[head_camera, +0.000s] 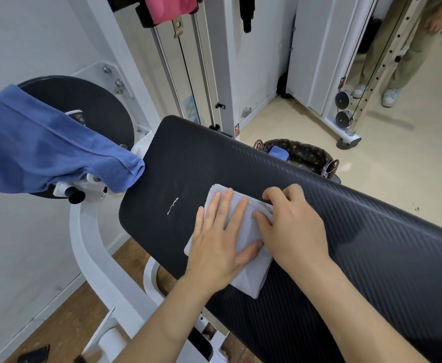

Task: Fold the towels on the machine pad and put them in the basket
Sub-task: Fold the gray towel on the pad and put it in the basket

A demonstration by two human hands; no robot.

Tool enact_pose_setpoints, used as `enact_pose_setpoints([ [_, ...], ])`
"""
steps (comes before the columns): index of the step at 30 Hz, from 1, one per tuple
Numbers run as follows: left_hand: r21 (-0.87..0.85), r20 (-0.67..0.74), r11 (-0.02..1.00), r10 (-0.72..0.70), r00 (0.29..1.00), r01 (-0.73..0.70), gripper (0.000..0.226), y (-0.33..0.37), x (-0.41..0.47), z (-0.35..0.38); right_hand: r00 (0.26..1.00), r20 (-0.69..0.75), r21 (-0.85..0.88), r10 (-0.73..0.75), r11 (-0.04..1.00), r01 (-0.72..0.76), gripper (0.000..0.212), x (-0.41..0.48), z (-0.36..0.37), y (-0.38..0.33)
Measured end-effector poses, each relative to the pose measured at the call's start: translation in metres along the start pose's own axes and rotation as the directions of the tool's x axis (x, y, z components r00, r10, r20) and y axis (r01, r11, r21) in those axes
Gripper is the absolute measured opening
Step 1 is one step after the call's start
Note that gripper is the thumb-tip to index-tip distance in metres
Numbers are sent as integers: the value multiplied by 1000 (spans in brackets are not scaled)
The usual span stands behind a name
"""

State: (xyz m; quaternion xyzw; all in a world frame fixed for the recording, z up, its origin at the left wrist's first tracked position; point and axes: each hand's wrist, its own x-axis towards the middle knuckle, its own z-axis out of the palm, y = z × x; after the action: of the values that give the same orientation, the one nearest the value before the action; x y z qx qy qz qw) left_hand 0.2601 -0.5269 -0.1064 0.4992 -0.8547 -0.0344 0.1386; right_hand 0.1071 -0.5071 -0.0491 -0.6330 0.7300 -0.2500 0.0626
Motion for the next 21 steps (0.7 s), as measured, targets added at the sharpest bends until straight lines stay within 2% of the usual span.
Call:
enact_pose_setpoints([
  [3, 14, 68, 999, -42, 997, 41, 81, 0, 4, 5, 979, -131, 37, -156, 986, 162, 22, -12, -11, -5],
  [5, 25, 93, 999, -35, 995, 32, 81, 0, 5, 5, 962, -66, 136, -264, 953, 271, 19, -24, -12, -7],
  [6, 37, 101, 999, -38, 994, 34, 81, 0, 5, 6, 959, -9, 168, -282, 945, 280, 22, -30, -9, -7],
  [10, -6, 118, 999, -38, 992, 39, 76, 1, 8, 4, 972, 57, 102, -228, 970, 222, 45, -39, 11, 1],
  [17, -126, 82, 991, 48, 996, -37, 84, -5, -37, -7, 982, 120, 325, -144, 940, 98, 39, -18, 4, 17],
  [19, -99, 114, 995, 41, 993, -29, 88, -5, -44, 3, 984, 144, 425, -107, 904, 36, 39, -13, -2, 19],
  [21, -42, 126, 999, 26, 992, -21, 92, -3, -40, 10, 976, 183, 433, -116, 901, 26, 42, -18, -9, 17],
])
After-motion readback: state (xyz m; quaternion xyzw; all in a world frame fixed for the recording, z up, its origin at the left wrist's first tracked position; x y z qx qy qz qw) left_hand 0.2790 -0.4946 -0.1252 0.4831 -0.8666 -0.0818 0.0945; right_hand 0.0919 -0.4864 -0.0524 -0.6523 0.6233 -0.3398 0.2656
